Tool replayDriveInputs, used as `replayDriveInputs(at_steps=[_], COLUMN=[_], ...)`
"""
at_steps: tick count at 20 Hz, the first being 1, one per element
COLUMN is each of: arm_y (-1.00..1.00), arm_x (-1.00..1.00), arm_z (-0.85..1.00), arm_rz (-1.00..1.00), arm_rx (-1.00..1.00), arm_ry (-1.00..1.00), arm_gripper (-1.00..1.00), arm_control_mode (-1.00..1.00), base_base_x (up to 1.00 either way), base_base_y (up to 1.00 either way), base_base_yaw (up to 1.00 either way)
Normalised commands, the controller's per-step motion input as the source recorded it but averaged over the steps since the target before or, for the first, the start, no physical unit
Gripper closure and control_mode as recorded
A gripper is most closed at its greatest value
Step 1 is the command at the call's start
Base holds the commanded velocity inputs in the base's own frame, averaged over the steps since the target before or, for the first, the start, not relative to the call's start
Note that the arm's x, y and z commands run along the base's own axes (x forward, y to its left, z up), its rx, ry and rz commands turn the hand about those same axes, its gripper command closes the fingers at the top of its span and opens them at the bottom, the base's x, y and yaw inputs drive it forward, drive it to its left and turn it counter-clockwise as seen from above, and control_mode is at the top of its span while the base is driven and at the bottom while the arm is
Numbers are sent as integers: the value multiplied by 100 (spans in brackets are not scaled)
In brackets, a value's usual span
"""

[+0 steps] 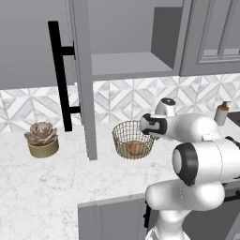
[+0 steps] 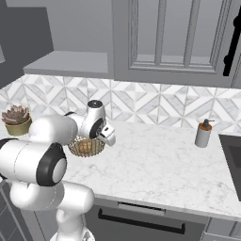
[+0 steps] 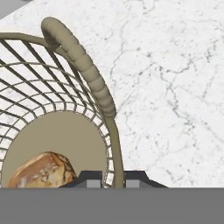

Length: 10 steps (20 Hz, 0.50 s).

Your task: Open the cabinet, pick up the bread from the cabinet and place it in the basket. Then move the basket to the dining counter.

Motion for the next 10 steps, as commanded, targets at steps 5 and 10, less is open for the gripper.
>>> replayDriveInputs(at_steps=[5,10], arm_y=[-21,-45], arm_x=[-5,-38], arm_z=[24,46], arm_rz=[0,-1], arm_rx=[3,6], arm_ry=[0,0], arm_gripper=[100,100], arm_control_mode=[-100,-100], base_base_x=[0,0], base_base_y=[0,0], base_base_yaw=[0,0])
